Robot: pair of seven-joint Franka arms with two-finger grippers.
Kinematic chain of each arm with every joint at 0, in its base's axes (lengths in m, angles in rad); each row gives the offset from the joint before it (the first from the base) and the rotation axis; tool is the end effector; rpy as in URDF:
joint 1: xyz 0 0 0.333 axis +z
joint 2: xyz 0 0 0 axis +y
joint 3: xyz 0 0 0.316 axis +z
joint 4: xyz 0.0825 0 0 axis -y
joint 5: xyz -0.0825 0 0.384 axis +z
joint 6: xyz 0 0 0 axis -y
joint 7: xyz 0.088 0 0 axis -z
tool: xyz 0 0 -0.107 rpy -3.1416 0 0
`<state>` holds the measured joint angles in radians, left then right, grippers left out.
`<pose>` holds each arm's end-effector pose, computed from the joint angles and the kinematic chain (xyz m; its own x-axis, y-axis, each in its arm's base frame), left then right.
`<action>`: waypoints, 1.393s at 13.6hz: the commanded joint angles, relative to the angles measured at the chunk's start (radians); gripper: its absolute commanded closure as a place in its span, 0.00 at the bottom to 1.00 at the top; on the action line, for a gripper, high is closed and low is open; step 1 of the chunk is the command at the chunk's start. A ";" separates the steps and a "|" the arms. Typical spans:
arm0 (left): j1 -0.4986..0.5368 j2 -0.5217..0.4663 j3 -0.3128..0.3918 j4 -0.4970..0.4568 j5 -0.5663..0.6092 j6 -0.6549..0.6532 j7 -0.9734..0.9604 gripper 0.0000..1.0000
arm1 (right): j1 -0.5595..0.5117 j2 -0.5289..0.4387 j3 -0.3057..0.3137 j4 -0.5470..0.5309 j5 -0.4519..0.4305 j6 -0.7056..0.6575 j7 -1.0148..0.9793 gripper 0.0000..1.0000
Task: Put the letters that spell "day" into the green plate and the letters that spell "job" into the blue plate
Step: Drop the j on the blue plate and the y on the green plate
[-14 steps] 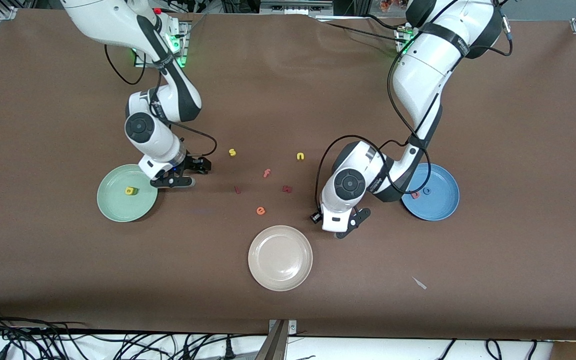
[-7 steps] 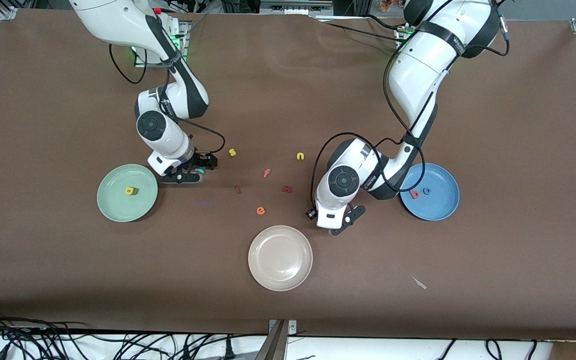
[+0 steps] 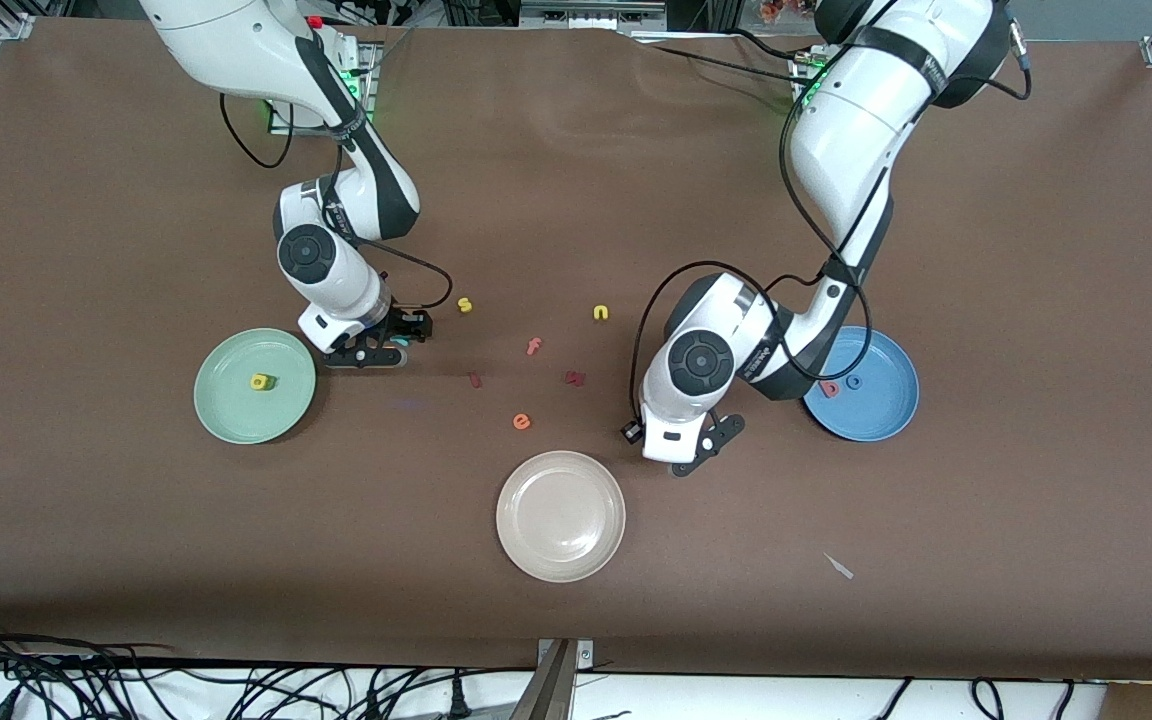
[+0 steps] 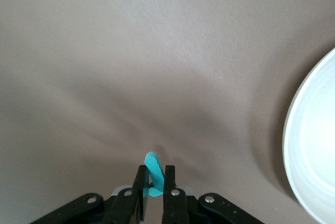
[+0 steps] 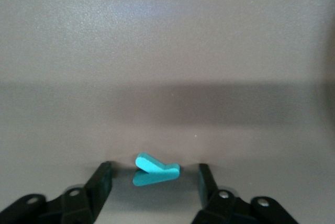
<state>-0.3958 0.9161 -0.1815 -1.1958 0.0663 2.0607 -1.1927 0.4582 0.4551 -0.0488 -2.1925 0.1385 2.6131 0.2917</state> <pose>0.6551 -0.3772 0.2283 0.7923 0.6027 -0.0947 0.6051 -0.7961 -0.0045 0.5078 0.2162 0.1719 0.9989 0.0023 -0.0466 0.0007 -0.9995 -0.0322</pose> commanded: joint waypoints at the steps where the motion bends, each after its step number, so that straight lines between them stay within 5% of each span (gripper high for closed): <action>1: 0.052 -0.057 0.004 -0.015 -0.003 -0.076 0.164 1.00 | 0.007 -0.001 0.000 -0.010 0.004 0.018 0.011 0.45; 9: 0.256 -0.092 0.004 -0.033 -0.003 -0.221 0.660 1.00 | 0.007 0.004 0.000 0.005 0.004 0.010 0.004 0.72; 12: 0.328 -0.202 -0.003 -0.178 -0.002 -0.252 0.827 1.00 | 0.004 -0.007 -0.020 0.093 0.001 -0.132 -0.012 0.74; 16: 0.446 -0.316 -0.003 -0.372 0.001 -0.231 1.083 1.00 | 0.004 -0.007 -0.123 0.253 -0.022 -0.373 -0.153 0.74; 19: 0.476 -0.327 -0.004 -0.503 0.087 -0.084 1.130 1.00 | 0.002 -0.007 -0.206 0.272 -0.095 -0.409 -0.268 0.74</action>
<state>0.0656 0.6382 -0.1732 -1.5569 0.0921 1.8650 -0.0966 0.4580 0.4470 -0.2138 -1.9318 0.0793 2.2346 0.0934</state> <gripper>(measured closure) 0.846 0.626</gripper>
